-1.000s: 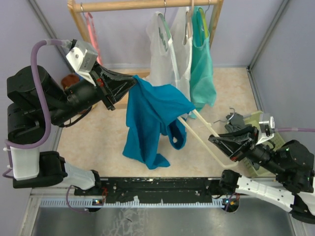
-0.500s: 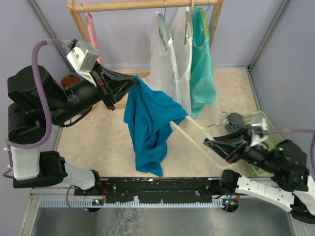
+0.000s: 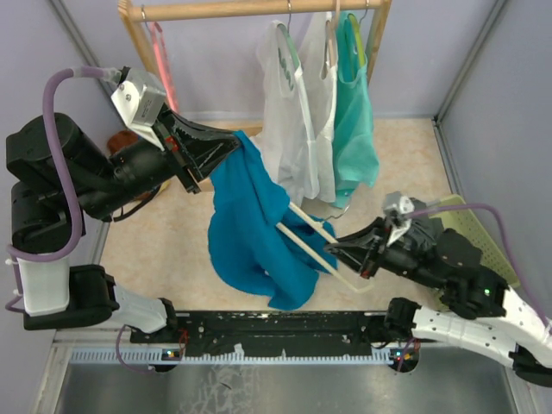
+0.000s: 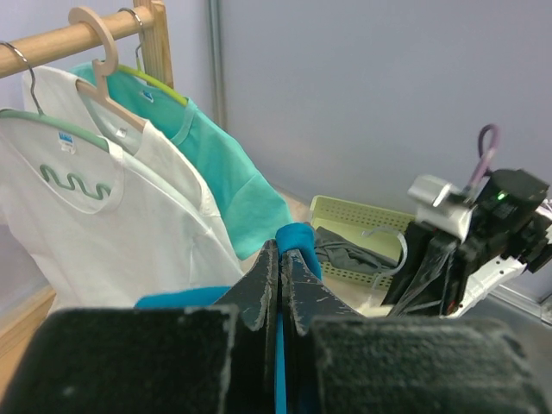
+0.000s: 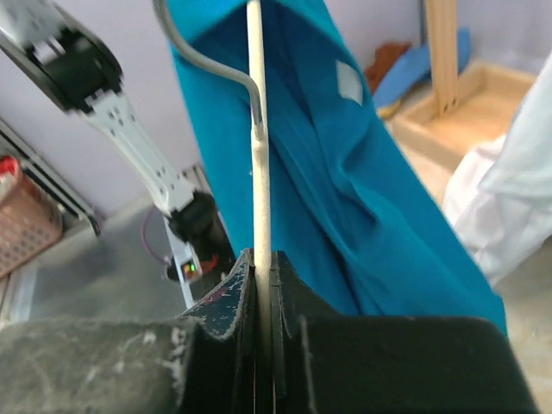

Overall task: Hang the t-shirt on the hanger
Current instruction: Pick up the T-shirt from the hanger.

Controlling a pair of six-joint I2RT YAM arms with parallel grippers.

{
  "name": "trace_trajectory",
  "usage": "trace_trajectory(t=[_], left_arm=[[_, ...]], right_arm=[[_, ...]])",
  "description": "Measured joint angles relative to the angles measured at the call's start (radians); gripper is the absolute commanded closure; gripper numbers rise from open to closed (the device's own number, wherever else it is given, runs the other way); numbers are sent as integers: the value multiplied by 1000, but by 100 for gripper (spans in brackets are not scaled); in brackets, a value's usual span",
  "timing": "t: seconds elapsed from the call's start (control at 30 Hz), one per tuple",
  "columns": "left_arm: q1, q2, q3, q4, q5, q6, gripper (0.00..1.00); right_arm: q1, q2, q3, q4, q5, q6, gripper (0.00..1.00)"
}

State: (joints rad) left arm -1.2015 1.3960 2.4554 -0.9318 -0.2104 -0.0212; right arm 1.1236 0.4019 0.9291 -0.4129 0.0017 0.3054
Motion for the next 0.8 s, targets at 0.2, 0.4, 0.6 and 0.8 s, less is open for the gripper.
trace_trajectory(t=[0.2, 0.4, 0.6, 0.8], left_arm=[[0, 4, 2, 0, 7, 0, 100], [0, 4, 2, 12, 7, 0, 100], [0, 4, 2, 14, 7, -3, 100], [0, 4, 2, 11, 9, -8, 100]], right_arm=[[0, -3, -67, -7, -56, 6, 100], [0, -192, -87, 81, -83, 12, 100], [0, -230, -126, 180, -88, 21, 100], [0, -99, -126, 208, -101, 20, 100]])
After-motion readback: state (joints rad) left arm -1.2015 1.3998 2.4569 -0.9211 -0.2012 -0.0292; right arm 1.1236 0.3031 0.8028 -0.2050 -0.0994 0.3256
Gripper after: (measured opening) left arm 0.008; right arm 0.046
